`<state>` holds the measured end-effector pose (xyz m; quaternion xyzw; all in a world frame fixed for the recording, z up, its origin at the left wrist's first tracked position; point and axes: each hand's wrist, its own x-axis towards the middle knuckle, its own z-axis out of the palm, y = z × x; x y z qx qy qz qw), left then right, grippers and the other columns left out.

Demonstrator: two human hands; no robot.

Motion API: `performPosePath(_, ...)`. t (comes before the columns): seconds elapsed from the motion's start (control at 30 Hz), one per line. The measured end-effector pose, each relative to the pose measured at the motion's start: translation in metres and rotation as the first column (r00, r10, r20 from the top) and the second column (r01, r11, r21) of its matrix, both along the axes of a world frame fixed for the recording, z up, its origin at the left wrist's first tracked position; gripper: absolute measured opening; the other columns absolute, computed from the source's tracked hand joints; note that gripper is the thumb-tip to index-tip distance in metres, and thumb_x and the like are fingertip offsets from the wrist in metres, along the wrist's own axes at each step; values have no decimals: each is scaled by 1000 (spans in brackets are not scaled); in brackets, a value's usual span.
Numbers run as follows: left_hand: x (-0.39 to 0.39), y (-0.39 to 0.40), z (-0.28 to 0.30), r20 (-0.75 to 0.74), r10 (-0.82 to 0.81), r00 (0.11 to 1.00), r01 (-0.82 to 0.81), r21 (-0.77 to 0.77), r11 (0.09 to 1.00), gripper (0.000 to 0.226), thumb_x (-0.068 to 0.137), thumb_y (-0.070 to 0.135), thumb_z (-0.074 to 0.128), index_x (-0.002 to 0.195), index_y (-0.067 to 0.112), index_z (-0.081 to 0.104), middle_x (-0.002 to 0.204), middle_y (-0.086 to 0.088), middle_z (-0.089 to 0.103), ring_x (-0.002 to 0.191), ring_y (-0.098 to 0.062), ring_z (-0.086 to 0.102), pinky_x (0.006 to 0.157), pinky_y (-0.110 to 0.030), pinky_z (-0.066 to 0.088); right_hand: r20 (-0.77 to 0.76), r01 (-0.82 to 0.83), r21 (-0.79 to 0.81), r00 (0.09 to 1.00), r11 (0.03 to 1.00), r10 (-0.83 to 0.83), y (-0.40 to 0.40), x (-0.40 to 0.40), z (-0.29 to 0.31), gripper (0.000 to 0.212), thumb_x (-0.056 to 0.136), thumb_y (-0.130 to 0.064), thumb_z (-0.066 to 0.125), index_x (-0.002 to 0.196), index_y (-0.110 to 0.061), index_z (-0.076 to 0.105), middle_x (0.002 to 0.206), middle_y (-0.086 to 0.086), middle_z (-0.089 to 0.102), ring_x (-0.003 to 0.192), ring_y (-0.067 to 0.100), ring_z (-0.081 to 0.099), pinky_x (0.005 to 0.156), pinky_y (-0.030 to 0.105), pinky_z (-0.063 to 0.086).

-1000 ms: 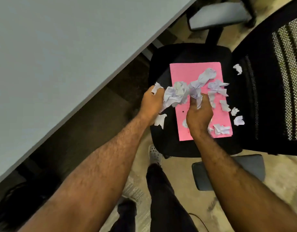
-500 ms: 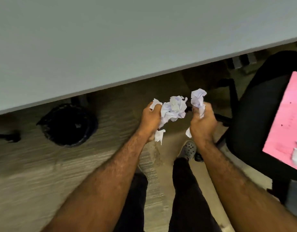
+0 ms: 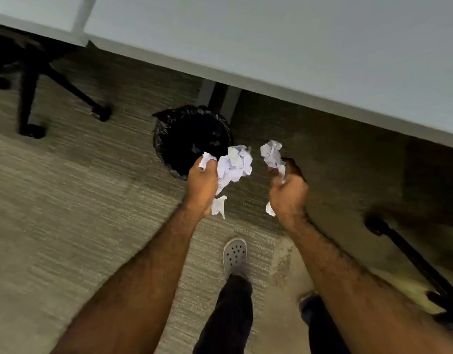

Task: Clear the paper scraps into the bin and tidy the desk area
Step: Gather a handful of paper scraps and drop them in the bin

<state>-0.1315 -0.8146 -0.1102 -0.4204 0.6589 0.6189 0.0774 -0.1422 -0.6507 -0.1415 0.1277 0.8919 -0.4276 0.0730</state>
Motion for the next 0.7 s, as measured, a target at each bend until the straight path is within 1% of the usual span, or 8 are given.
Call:
performPosePath(0.1, -5, -45, -30, -6, 106, 994, -107, -78, 991, 19, 92, 19, 44, 84, 17, 61, 62, 4, 55, 50, -8, 48, 48, -23, 39, -69, -139, 26, 988, 990, 141, -46, -17, -28, 27, 89, -11, 62, 115, -3, 62, 104, 16, 67, 94, 30, 63, 76, 16, 32)
performPosePath(0.17, -11, -68, -52, -17, 150, 989, -151, -131, 980, 20, 92, 22, 45, 90, 12, 63, 68, 3, 59, 57, -13, 54, 50, -22, 41, -45, -198, -16, 979, 980, 197, -74, -31, -46, 28, 92, -14, 59, 117, -5, 61, 107, 15, 65, 97, 31, 61, 76, 21, 34)
performPosePath(0.2, -15, -78, -63, -12, 161, 987, -160, -164, 973, 24, 92, 25, 47, 96, 10, 65, 75, 1, 64, 67, -16, 60, 56, -24, 44, -16, -218, -41, 976, 975, 218, -86, -37, -54, 28, 93, -17, 57, 119, -7, 60, 110, 14, 64, 100, 30, 60, 77, 21, 35)
performPosePath(0.3, -27, -101, -94, 10, 154, 988, -142, -334, 932, 32, 93, 28, 49, 102, 2, 65, 92, -13, 68, 89, -30, 63, 68, -28, 41, 10, -272, -55, 962, 961, 272, -118, -55, -78, 33, 96, -20, 54, 127, -11, 58, 122, 14, 61, 110, 27, 57, 83, 20, 34)
performPosePath(0.37, -36, -108, -111, 15, 105, 994, -84, -498, 863, 36, 93, 29, 51, 108, -2, 64, 102, -25, 68, 99, -39, 62, 74, -33, 37, -62, -332, -59, 942, 941, 329, -136, -64, -92, 33, 95, -18, 56, 126, -10, 58, 124, 13, 62, 113, 25, 56, 85, 18, 33)
performPosePath(0.43, -48, -112, -123, 24, 91, 996, -61, -566, 822, 37, 94, 27, 54, 120, 1, 58, 115, -24, 66, 108, -38, 59, 81, -31, 36, -154, -390, -69, 914, 918, 376, -151, -73, -110, 33, 93, -22, 54, 123, -11, 60, 123, 10, 63, 115, 25, 57, 92, 22, 38)
performPosePath(0.53, -67, -120, -146, 36, 36, 999, -6, -627, 779, 36, 92, 22, 54, 122, 2, 53, 121, -24, 61, 110, -38, 56, 84, -34, 36, -180, -386, 10, 907, 922, 382, -167, -92, -143, 38, 88, -37, 44, 113, -15, 62, 115, 8, 66, 110, 26, 60, 94, 40, 48)
performPosePath(0.7, -87, -124, -174, -120, 24, 992, -104, -727, 679, 39, 86, 28, 54, 115, 1, 54, 114, -23, 60, 100, -40, 57, 75, -37, 40, -80, -315, 88, 943, 945, 322, -186, -114, -175, 46, 84, -41, 34, 119, -17, 54, 123, 13, 58, 113, 33, 56, 93, 46, 48)
